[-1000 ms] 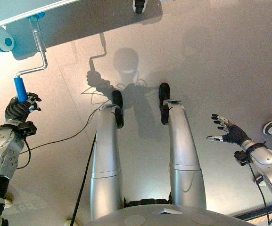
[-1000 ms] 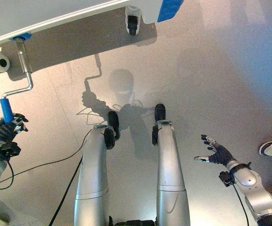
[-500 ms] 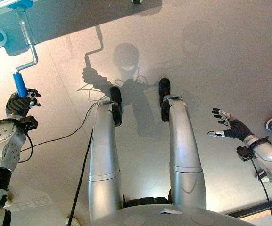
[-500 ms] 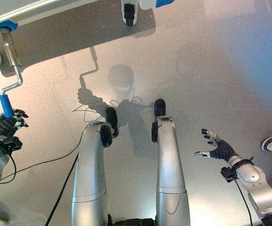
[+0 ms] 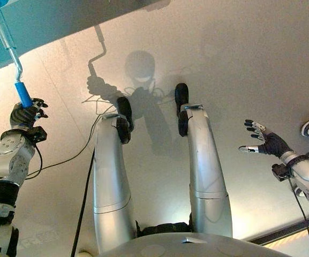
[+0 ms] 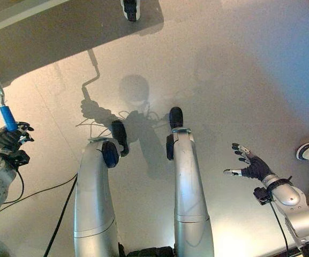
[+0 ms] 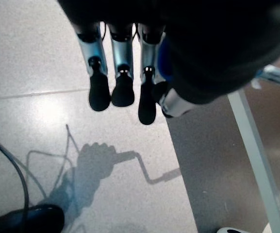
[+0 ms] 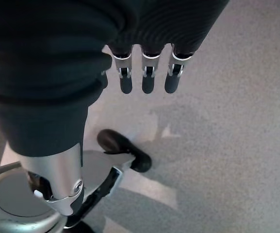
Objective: Raise the hospital bed
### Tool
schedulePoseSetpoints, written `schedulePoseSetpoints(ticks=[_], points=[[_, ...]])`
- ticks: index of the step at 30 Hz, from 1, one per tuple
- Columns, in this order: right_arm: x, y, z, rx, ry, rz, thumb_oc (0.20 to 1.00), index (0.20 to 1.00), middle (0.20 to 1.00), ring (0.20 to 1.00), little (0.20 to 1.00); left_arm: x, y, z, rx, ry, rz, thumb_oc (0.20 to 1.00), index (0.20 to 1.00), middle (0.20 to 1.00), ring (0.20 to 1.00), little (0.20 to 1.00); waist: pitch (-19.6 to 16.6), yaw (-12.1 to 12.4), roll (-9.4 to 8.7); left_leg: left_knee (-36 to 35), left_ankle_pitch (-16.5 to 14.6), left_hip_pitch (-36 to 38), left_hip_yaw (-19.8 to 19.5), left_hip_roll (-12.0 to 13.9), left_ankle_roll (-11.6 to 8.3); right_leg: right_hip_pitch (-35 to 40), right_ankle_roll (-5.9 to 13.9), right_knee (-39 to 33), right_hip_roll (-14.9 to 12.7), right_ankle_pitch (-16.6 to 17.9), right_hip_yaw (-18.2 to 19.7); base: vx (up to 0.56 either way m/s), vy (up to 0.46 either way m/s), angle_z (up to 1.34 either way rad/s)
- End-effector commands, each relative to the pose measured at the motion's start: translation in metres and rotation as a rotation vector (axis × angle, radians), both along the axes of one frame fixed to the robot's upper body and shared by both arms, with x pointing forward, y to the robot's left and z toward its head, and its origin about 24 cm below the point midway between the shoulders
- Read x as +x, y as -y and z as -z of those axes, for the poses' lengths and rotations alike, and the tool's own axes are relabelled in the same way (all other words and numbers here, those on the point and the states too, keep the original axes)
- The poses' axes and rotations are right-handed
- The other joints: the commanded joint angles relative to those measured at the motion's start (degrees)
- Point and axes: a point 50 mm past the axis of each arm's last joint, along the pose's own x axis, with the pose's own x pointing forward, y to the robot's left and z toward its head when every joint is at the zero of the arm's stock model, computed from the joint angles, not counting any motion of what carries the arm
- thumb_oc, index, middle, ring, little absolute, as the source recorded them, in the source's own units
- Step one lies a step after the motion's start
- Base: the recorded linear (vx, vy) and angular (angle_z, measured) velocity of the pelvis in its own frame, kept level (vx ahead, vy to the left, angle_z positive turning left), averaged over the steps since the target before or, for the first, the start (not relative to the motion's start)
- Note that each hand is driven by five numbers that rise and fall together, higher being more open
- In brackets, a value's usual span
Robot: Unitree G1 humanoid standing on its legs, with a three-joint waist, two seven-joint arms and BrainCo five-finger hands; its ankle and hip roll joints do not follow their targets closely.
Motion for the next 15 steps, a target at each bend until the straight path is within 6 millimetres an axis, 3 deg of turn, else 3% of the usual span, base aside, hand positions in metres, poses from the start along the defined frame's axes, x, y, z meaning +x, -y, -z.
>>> schedulePoseSetpoints(ticks=[1,15], points=[[-0.007,0.003,-0.009,0.017,0.024,0.008,1.0,1.0,1.0,1.0,1.0,0.013,0.006,-0.017,0.057,0.087,0.009,0.2,0.2,0.2,0.2,0.2,-0.8,-0.4,-1.21,-3.1,8.3,0.2,8.8,-0.8,-1.28,1.7,-2.52,2.7,1.1,1.7,-3.2,0.01,-0.038,-0.07],[-0.003,-0.003,-0.007,0.032,0.03,-0.005,1.0,1.0,1.0,1.0,1.0,0.033,0.037,-0.012,0.007,0.109,0.084,0.2,0.2,0.2,0.2,0.2,-1.0,-1.8,-2.07,-1.0,7.6,0.2,8.2,0.8,-1.6,1.5,-3.12,3.9,2.6,0.8,-3.9,0.01,-0.04,-0.03]])
